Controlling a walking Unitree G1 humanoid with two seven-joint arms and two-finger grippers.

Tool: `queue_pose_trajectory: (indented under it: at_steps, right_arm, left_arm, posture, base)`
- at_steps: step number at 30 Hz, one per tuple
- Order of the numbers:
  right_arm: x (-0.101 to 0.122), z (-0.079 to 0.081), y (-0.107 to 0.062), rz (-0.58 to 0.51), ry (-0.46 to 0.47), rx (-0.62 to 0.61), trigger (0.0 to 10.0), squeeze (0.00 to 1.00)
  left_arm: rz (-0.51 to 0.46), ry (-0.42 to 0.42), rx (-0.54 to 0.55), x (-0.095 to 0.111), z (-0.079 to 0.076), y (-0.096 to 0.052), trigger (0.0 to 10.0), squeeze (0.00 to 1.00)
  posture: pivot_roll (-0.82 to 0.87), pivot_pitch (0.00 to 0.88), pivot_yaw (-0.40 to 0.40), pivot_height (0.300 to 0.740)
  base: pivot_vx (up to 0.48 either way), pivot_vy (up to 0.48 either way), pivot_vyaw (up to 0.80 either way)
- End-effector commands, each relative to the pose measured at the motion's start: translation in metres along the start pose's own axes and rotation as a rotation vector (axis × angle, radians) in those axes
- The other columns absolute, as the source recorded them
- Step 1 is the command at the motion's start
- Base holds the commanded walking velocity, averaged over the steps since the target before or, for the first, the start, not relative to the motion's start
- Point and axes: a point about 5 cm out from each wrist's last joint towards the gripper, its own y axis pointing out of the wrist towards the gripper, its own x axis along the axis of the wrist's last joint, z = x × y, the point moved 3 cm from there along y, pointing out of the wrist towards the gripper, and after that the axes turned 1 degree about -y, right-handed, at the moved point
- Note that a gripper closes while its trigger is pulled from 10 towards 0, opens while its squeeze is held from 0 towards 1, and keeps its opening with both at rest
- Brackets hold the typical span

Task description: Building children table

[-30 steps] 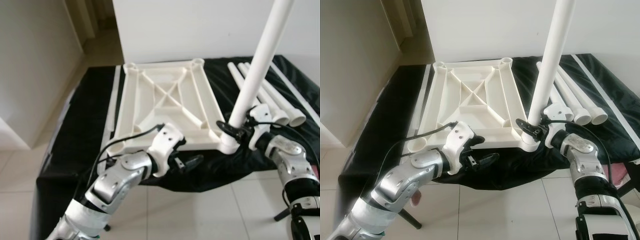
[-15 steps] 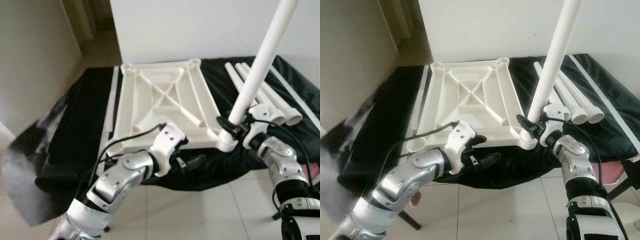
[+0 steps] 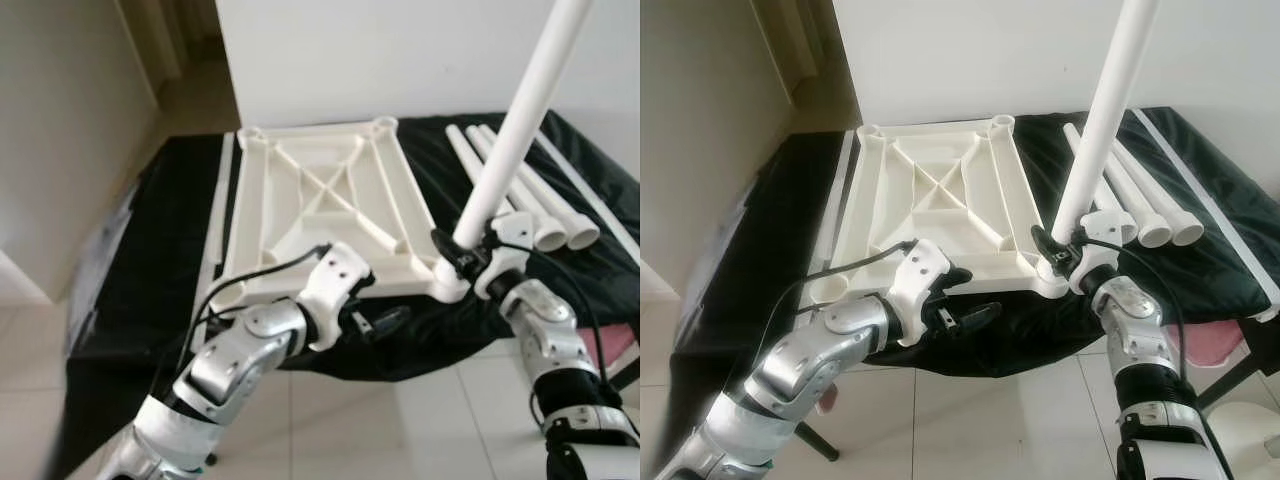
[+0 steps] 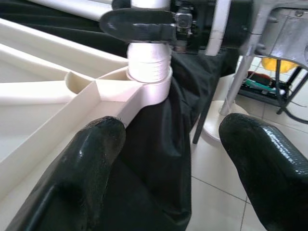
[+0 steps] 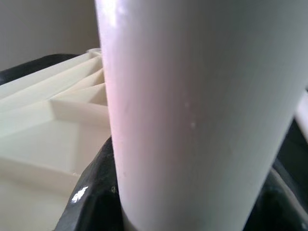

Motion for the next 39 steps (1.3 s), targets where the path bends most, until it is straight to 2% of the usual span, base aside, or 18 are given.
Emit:
queue_pose_trajectory:
  at_steps: [1,3,4,6,7,10,13,14,15,18,19,24,26,32,33,34,35,39]
  right_arm:
    - [-0.022,0.009,-0.004,0.087,0.034,-0.037,10.0,0.00]
    - [-0.024,0.011,-0.003,0.091,0.045,-0.133,10.0,0.00]
    - [-0.024,0.011,-0.003,0.091,0.045,-0.133,10.0,0.00]
    - [-0.026,0.007,-0.003,0.112,0.072,-0.241,10.0,0.00]
    - [-0.026,0.007,-0.003,0.112,0.072,-0.241,10.0,0.00]
    - [-0.029,0.004,-0.006,0.128,0.075,-0.352,10.0,0.00]
    - [-0.029,0.008,-0.010,0.136,0.076,-0.490,10.0,0.00]
    - [-0.029,0.008,-0.010,0.136,0.076,-0.490,10.0,0.00]
    - [-0.030,0.009,-0.014,0.139,0.086,-0.563,10.0,0.00]
    - [-0.031,0.012,-0.016,0.148,0.104,-0.616,10.0,0.00]
    - [-0.032,0.016,-0.023,0.153,0.121,-0.721,10.0,0.00]
    - [-0.032,0.022,-0.024,0.150,0.138,-0.745,10.0,0.00]
    - [-0.027,0.026,-0.021,0.113,0.164,-0.732,10.0,0.00]
    - [-0.016,0.026,-0.021,0.054,0.154,-0.727,10.0,0.00]
    - [-0.010,0.025,-0.022,0.020,0.150,-0.719,10.0,0.37]
    - [-0.010,0.025,-0.022,0.020,0.150,-0.719,10.0,0.37]
    - [-0.004,0.023,-0.023,-0.015,0.139,-0.716,10.0,1.00]
    - [0.011,0.019,-0.025,-0.117,0.128,-0.648,10.0,1.00]
  left_arm:
    - [0.005,-0.003,-0.080,-0.002,-0.004,-0.002,10.0,0.00]
    - [0.005,-0.006,-0.079,-0.003,-0.004,-0.002,10.0,0.00]
    - [0.005,-0.006,-0.079,-0.003,-0.004,-0.002,10.0,0.00]
    - [0.005,-0.006,-0.079,-0.003,-0.004,-0.002,10.0,0.00]
    - [0.005,-0.006,-0.079,-0.003,-0.004,-0.002,10.0,0.00]
    - [0.004,-0.007,-0.080,-0.003,-0.005,-0.001,10.0,0.00]
    - [0.002,-0.007,-0.081,-0.003,-0.005,-0.001,10.0,0.00]
    - [0.002,-0.007,-0.081,-0.003,-0.005,-0.001,10.0,0.00]
    - [0.001,-0.006,-0.082,-0.003,-0.005,0.000,10.0,0.00]
    - [0.000,-0.005,-0.082,-0.003,-0.005,0.000,10.0,0.00]
    - [-0.004,-0.005,-0.079,-0.002,-0.004,0.001,10.0,0.00]
    - [-0.006,-0.005,-0.078,-0.001,-0.004,0.001,10.0,0.00]
    - [-0.005,-0.004,-0.085,-0.001,-0.005,0.001,10.0,0.00]
    - [-0.002,0.000,-0.088,-0.001,-0.005,0.001,10.0,0.00]
    - [-0.002,0.001,-0.089,-0.001,-0.004,0.001,10.0,0.00]
    - [-0.002,0.001,-0.089,-0.001,-0.004,0.001,10.0,0.00]
    - [-0.002,0.003,-0.090,-0.001,-0.004,0.001,10.0,0.00]
    - [-0.001,0.004,-0.091,-0.001,-0.003,0.000,10.0,0.00]
  posture:
    - [-0.07,0.000,0.041,0.740]
    - [-0.07,0.000,0.037,0.740]
    - [-0.07,0.000,0.037,0.740]
    - [-0.07,0.000,0.037,0.740]
    - [-0.07,0.000,0.037,0.740]
    - [-0.08,0.000,0.029,0.740]
    - [-0.08,0.000,0.025,0.740]
    - [-0.08,0.000,0.025,0.740]
    - [-0.08,0.000,0.021,0.740]
    - [-0.08,0.000,0.021,0.740]
    - [-0.08,0.000,0.020,0.740]
    - [-0.08,0.000,0.020,0.740]
    - [-0.08,0.000,0.035,0.740]
    - [-0.08,0.000,0.040,0.740]
    - [-0.08,0.000,0.042,0.740]
    - [-0.08,0.000,0.042,0.740]
    - [-0.08,0.000,0.042,0.740]
    - [-0.09,0.000,0.052,0.740]
  base:
    - [0.000,0.000,0.00]
    - [0.000,0.000,0.00]
    - [0.000,0.000,0.00]
    - [0.000,0.000,0.00]
    - [0.000,0.000,0.00]
    - [0.000,0.000,0.00]
    - [0.000,0.000,0.00]
    - [0.000,0.000,0.00]
    - [0.000,0.000,0.00]
    - [0.000,0.000,0.00]
    - [0.000,0.000,0.00]
    - [0.000,0.000,0.00]
    - [0.000,0.000,0.00]
    - [0.000,0.000,0.00]
    - [0.000,0.000,0.00]
    - [0.000,0.000,0.00]
    - [0.000,0.000,0.00]
    - [0.000,0.000,0.00]
